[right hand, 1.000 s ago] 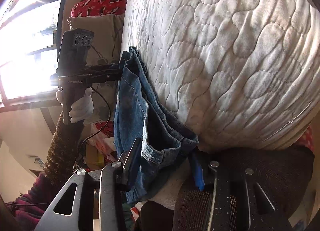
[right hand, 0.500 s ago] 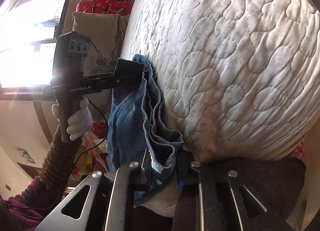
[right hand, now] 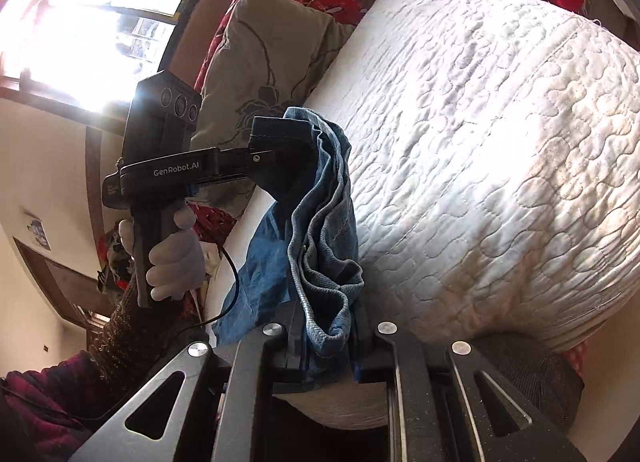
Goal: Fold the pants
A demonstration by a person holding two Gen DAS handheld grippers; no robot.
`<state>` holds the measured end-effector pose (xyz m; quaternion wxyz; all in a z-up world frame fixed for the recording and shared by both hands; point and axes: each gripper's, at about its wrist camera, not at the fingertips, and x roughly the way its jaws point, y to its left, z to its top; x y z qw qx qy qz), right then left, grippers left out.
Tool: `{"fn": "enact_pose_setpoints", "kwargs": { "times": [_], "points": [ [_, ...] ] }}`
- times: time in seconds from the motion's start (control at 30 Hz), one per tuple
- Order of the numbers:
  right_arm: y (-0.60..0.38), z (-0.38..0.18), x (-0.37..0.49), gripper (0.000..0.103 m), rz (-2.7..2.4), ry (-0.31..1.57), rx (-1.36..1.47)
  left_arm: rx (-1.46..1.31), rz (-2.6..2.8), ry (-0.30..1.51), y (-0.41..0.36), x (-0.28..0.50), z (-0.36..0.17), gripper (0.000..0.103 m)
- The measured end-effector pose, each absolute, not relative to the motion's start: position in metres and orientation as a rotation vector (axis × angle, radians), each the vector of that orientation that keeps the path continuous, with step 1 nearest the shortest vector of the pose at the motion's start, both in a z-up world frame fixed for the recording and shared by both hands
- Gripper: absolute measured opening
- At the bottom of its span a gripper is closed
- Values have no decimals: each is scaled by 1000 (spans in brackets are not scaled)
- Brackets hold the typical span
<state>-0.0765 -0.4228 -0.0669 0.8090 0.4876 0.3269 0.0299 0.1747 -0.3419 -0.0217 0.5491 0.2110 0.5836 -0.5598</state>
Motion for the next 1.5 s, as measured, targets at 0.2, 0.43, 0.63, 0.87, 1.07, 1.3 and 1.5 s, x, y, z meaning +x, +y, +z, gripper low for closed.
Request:
{"fn": "enact_pose_setpoints", "kwargs": {
  "times": [0.2,0.43,0.63,0.87,1.07,1.3,1.5],
  "points": [
    [-382,-30,-43,14,191,737,920,329,-1274,1366,-289,185,-11,11],
    [-296,-27,23,14,415,918,747,177,-1081,1440,-203,214,-44,12],
    [-219,-77,77,27,498,1170,541,109,-782,1525,-127,226,-86,14],
    [-218,-49,72,43,559,1195,381,-91,-580,1450,-40,203,-64,19],
    [-301,19,57,59,598,968,544,-270,-570,1435,-15,128,-70,42],
    [-305,17,141,61,506,1001,246,-383,-494,1514,-37,66,-110,42],
    [-251,-28,180,60,587,1077,14,-365,-411,1527,-56,62,-121,42]
  ]
}}
